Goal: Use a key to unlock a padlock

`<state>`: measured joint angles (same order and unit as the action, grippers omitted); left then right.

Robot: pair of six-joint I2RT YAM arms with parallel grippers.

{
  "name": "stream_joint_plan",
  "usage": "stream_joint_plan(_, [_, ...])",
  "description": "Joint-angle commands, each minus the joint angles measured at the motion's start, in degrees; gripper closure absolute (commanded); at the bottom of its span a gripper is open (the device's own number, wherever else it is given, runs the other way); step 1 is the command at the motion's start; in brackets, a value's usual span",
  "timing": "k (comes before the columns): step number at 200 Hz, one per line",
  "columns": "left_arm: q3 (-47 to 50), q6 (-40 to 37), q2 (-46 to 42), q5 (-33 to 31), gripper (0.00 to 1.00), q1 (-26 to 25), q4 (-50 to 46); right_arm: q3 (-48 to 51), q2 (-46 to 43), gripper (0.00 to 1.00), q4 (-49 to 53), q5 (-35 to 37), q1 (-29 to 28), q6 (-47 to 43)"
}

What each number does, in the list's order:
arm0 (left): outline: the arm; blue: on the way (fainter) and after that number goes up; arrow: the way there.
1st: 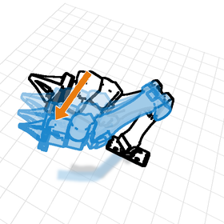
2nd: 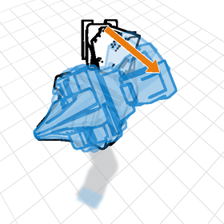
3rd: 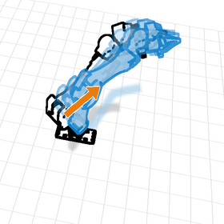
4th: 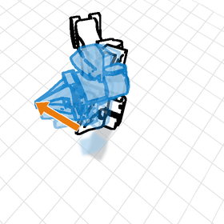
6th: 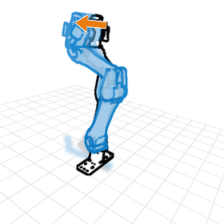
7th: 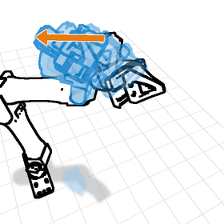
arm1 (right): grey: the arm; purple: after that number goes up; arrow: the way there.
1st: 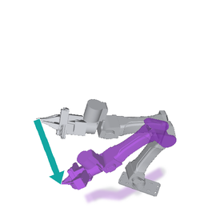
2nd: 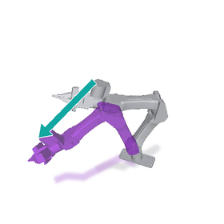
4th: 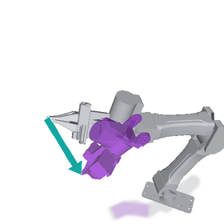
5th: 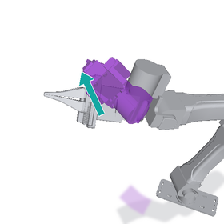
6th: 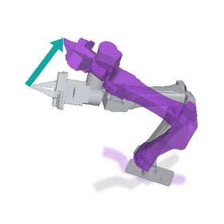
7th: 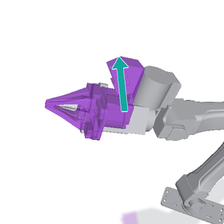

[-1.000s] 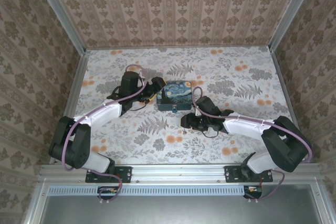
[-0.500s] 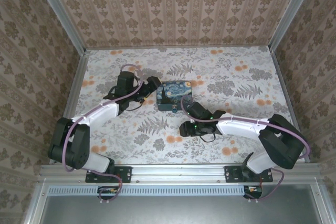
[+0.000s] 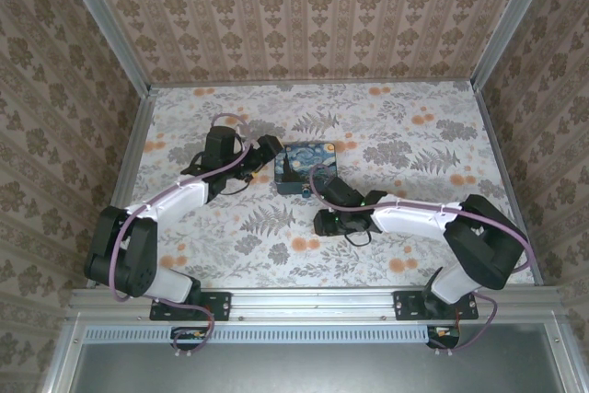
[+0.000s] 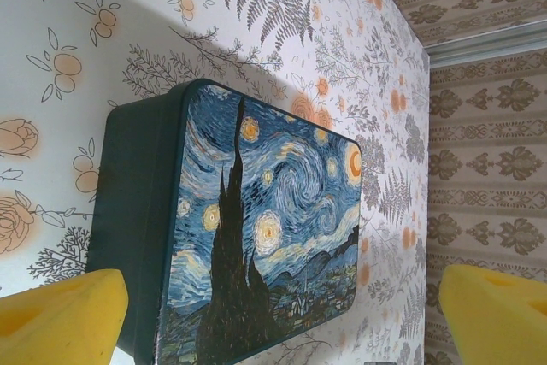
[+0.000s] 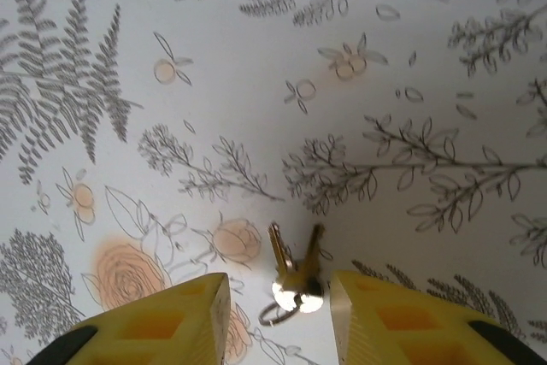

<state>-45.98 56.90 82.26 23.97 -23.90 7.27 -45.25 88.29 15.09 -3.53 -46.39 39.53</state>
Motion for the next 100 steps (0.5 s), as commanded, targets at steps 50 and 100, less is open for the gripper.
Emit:
stream_joint_plan(50, [1.7,-0.8,-1.1,1.0,0.04,1.0,2.2,-3.2,4.5,0.72,5.3,4.0,-0.5,0.3])
stream_joint_plan(100, [2.4,-0.5,-1.2,1.7,0.04,1.7,3.0,-3.2,5.9,0.74,7.5,5.0,-2.4,-0.3])
